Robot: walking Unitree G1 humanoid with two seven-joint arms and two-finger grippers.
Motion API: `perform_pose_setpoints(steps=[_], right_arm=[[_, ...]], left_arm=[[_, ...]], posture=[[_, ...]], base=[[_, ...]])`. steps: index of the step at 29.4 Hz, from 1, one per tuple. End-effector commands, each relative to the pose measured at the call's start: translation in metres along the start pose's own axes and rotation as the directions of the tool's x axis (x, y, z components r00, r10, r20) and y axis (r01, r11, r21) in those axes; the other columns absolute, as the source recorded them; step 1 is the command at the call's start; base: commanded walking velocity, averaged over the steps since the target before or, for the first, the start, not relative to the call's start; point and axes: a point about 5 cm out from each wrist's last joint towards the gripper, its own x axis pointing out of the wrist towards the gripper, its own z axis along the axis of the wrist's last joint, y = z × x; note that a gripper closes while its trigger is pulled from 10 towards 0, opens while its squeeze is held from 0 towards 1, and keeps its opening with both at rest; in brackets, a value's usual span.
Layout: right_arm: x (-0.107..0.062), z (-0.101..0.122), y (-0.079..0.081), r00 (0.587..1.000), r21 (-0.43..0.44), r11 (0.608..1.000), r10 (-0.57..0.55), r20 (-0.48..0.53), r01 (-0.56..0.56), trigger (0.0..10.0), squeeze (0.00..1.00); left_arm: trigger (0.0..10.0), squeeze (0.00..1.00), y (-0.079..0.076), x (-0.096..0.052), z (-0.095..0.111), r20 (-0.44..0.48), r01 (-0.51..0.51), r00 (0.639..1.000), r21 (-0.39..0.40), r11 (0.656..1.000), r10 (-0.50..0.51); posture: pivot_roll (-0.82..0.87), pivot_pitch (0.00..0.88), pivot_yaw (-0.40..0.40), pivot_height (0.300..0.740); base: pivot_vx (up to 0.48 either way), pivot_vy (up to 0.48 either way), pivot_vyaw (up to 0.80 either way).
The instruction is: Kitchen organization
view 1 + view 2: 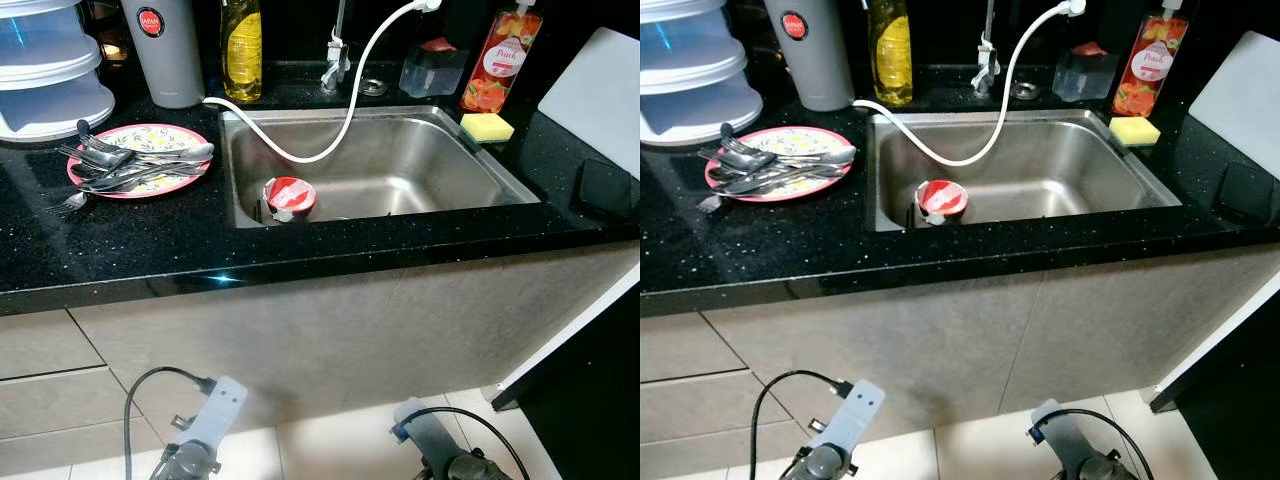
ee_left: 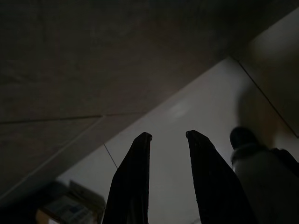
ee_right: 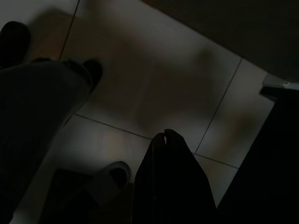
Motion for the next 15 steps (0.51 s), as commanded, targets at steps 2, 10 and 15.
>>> perform_pose_setpoints(steps=[2, 10, 15], right_arm=[[0.0004, 0.0014, 0.0005, 1.0, -0.007, 1.0, 0.003, 0.0, -0.003, 10.0, 0.0], [0.0004, 0.0025, -0.0007, 1.0, -0.016, 1.0, 0.001, 0.002, -0.001, 10.0, 0.0], [-0.0002, -0.0016, -0.0001, 1.0, 0.009, 1.0, -0.006, -0.004, 0.006, 10.0, 0.0]], left_arm=[[10.0, 0.0, -0.0026, -0.001, -0.0057, -0.033, 0.012, 0.999, -0.026, 1.0, -0.013], [10.0, 0.0, -0.0035, -0.0004, -0.0062, -0.049, 0.076, 0.996, 0.077, 0.994, -0.073], [10.0, 0.0, -0.0074, -0.0013, -0.0072, -0.047, 0.086, 0.995, 0.064, 0.994, -0.084]], posture=[[0.03, 0.0, -0.06, 0.74], [0.02, 0.0, -0.051, 0.74], [-0.01, 0.0, -0.038, 0.74]], base=[[0.0, 0.0, 0.0], [0.0, 0.0, 0.0], [0.0, 0.0, 0.0]])
